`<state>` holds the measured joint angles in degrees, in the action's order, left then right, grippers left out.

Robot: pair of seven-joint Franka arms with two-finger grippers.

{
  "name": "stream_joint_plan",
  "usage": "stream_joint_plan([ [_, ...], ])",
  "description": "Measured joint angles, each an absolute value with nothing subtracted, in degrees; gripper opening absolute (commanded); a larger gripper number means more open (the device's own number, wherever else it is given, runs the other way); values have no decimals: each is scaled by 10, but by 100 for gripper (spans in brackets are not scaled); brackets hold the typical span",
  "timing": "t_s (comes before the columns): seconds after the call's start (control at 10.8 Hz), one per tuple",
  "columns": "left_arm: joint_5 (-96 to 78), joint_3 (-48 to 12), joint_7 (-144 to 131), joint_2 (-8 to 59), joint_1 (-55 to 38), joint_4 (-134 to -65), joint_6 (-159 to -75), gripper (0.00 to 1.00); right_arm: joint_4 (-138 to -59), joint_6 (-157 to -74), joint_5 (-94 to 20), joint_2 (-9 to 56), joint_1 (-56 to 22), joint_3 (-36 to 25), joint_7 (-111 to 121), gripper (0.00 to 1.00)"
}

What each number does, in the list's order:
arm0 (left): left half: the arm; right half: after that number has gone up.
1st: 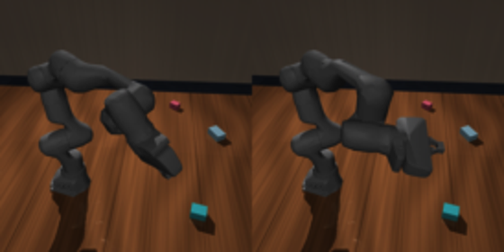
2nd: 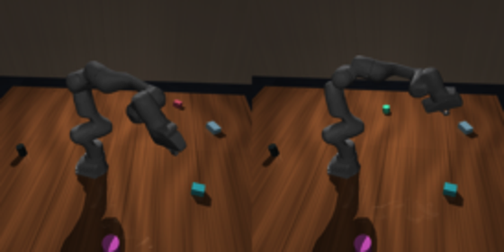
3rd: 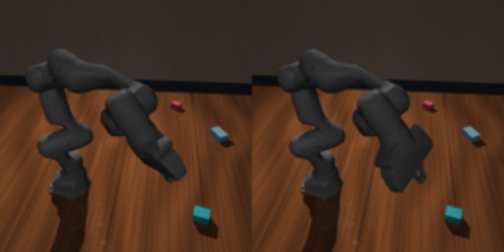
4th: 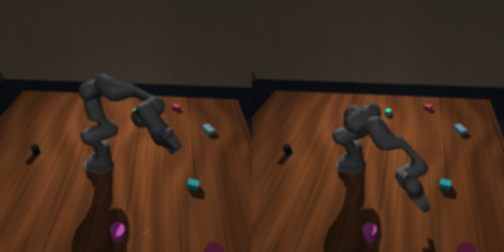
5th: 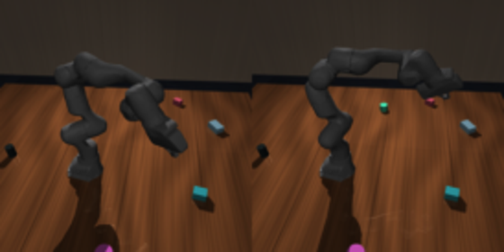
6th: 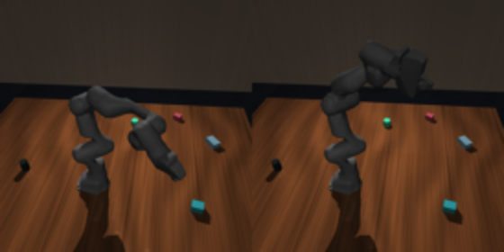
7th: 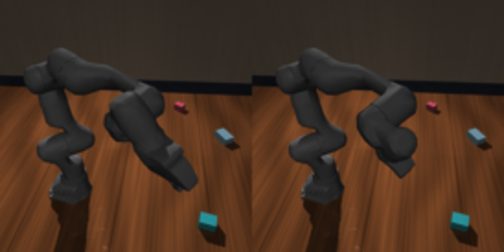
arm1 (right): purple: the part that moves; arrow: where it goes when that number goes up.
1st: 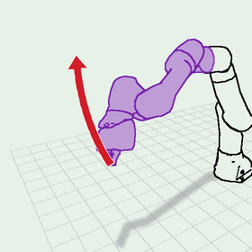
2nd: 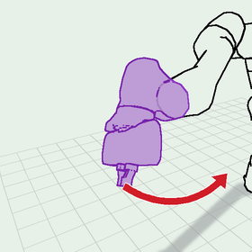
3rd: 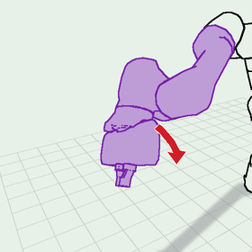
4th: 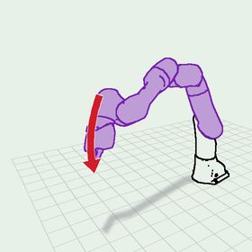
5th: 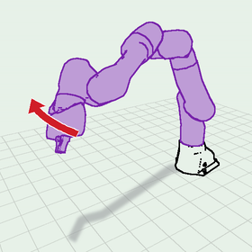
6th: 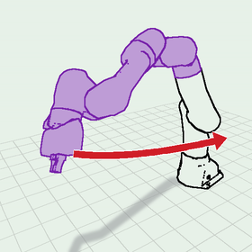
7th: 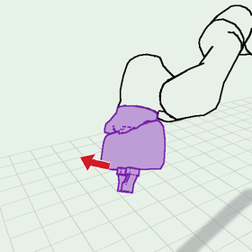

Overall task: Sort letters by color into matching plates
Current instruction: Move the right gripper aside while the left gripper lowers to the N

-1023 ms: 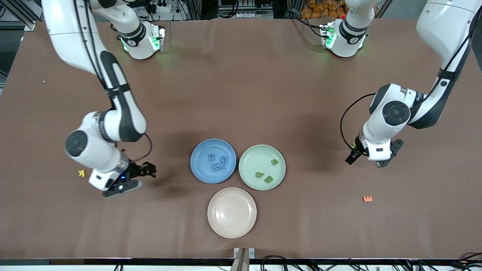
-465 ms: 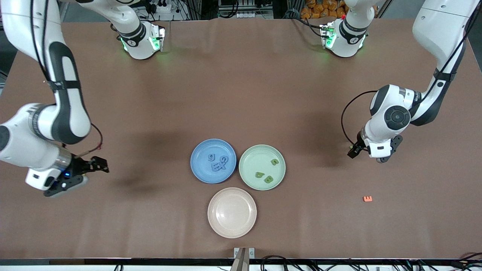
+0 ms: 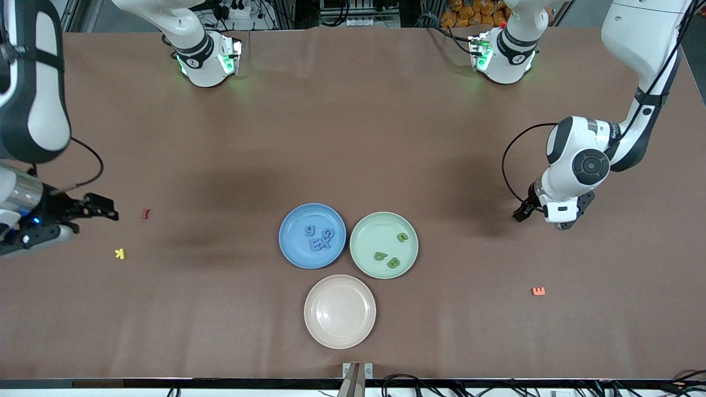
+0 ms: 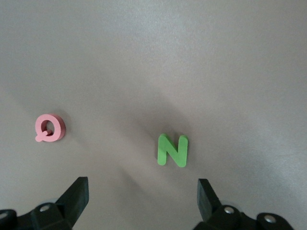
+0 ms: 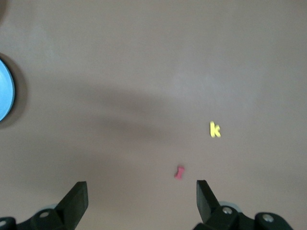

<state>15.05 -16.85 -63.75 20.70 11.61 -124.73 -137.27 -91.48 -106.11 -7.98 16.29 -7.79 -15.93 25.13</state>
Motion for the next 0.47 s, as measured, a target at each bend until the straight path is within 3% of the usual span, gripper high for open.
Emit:
stream_joint_plan([
  [0.47,150,-161,-637,238,112,-1251,-1429,100,-861,-920,-19,100,-113,-154,37,100],
])
